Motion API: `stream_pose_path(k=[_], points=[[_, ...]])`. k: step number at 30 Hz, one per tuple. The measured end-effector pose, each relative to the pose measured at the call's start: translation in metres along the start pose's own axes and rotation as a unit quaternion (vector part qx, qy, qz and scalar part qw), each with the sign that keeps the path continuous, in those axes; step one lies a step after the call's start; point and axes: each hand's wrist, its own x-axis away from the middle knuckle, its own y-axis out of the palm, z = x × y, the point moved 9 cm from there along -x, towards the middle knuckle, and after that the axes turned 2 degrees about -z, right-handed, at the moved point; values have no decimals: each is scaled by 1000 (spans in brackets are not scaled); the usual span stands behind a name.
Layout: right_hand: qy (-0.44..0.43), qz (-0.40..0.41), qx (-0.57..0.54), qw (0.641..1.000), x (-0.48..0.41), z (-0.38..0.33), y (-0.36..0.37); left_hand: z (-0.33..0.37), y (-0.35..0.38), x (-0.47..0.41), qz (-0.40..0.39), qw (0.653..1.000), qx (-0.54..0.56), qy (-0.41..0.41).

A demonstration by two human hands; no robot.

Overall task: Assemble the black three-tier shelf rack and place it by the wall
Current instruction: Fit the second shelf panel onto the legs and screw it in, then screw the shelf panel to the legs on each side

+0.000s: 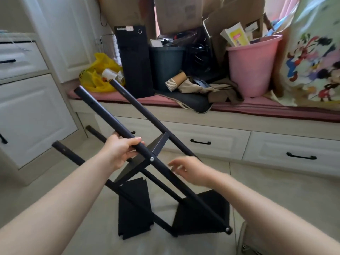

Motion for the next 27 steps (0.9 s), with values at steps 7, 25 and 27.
stream_pose_path(k=[7, 25, 27], points=[[111, 98, 4, 989, 22, 35, -80, 17, 26, 21, -81, 994, -74, 9], [98, 54, -297, 948, 73, 8, -78, 15, 55, 94, -325, 901, -282, 58], [94, 63, -297, 948, 82, 8, -77, 14, 57, 95, -327, 899, -285, 68]])
